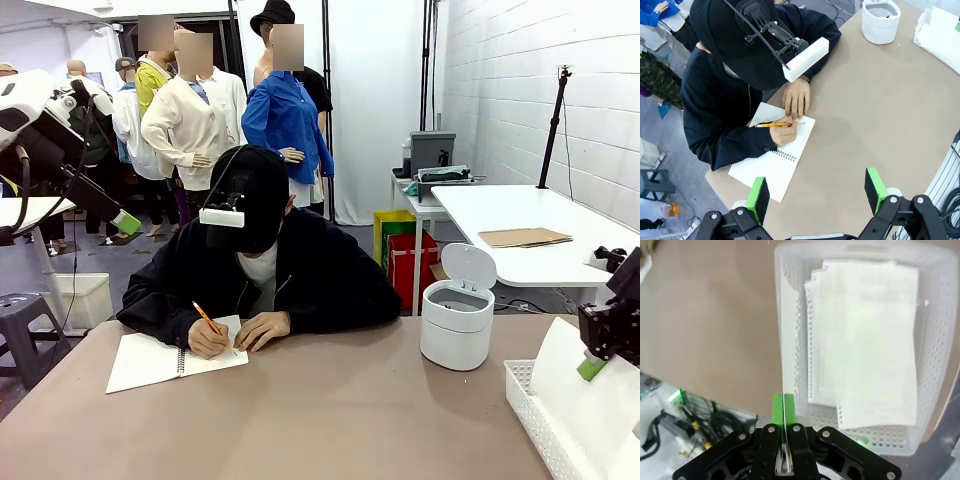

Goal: Sort the paper based on its condition.
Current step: If a person hands you a paper, place it in the Organizing basket , and if it's crumpled, put it in the Trash can.

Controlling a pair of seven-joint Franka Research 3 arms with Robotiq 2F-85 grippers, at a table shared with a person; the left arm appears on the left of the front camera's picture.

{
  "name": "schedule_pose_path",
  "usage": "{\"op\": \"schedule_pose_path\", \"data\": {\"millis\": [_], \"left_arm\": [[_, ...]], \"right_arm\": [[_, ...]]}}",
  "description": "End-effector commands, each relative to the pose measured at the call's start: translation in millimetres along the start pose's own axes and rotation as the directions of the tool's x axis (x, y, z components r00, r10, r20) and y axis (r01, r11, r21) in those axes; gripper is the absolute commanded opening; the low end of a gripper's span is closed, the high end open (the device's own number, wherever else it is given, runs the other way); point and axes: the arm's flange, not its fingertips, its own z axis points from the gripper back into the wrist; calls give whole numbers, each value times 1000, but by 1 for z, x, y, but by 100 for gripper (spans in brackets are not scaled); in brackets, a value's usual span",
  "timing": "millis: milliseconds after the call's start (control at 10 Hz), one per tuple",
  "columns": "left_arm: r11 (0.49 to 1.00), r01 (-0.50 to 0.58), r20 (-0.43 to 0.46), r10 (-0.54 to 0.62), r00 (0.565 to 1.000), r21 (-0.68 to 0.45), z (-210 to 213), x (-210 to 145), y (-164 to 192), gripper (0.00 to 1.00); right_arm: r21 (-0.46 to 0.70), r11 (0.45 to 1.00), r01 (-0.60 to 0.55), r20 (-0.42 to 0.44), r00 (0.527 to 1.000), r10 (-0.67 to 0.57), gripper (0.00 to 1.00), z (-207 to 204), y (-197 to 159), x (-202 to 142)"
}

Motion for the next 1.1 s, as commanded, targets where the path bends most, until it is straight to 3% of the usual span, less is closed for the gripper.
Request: {"op": "schedule_pose_path", "data": {"millis": [0, 200, 600, 900, 1000], "left_arm": [[1000, -1, -9, 1, 1000, 7, 0, -1, -1, 100], [1000, -1, -9, 1, 1000, 7, 0, -1, -1, 100], [1000, -1, -9, 1, 1000, 7, 0, -1, -1, 100], [1000, -1, -9, 1, 1000, 7, 0, -1, -1, 100], [1000, -1, -9, 1, 1000, 7, 0, -1, -1, 100]], "right_arm": [[18, 1000, 26, 70, 997, -27, 0, -62, -6, -49], [0, 1000, 2, 112, 994, -2, 0, -77, -15, -48], [8, 1000, -7, 99, 995, 6, 0, -96, -27, -49], [-20, 997, -75, 41, 996, 76, 0, -98, -40, -65], [-14, 1000, -15, 50, 999, 15, 0, -39, -25, 38]]}}
